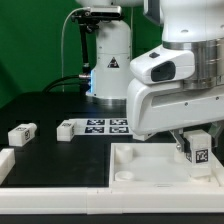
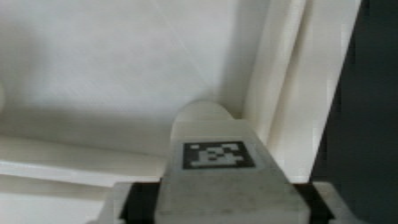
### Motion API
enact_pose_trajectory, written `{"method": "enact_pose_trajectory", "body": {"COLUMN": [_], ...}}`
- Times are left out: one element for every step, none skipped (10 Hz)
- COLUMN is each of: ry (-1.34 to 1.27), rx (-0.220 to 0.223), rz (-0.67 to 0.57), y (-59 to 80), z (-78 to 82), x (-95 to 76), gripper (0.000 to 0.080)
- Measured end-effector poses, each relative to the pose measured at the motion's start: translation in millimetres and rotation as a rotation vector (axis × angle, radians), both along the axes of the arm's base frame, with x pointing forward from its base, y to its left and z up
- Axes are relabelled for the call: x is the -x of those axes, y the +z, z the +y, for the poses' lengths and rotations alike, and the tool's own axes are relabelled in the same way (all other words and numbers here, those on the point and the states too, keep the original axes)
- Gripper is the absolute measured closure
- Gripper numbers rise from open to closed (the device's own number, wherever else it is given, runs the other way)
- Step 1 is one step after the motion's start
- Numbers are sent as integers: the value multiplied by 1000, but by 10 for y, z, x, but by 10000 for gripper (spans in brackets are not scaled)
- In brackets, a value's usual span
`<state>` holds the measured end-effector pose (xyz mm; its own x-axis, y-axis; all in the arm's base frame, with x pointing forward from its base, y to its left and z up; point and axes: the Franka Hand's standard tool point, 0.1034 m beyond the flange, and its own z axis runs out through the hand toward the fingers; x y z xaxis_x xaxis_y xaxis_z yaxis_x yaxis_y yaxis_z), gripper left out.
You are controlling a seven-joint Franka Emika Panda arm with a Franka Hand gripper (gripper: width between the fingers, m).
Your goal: Assemble one leg
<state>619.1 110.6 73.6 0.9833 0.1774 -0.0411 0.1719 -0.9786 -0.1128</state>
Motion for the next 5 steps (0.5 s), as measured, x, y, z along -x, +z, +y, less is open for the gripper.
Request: {"method": "enact_pose_trajectory", "body": {"ry": [-26, -24, -81, -300, -497], "rx": [2, 2, 4, 12, 22], "rz": [3, 2, 6, 3, 25], "y": [0, 0, -1, -10, -15], "z": [0, 0, 5, 34, 79], "x": [0, 0, -2, -6, 10], "gripper": [509, 509, 509, 509, 509]}}
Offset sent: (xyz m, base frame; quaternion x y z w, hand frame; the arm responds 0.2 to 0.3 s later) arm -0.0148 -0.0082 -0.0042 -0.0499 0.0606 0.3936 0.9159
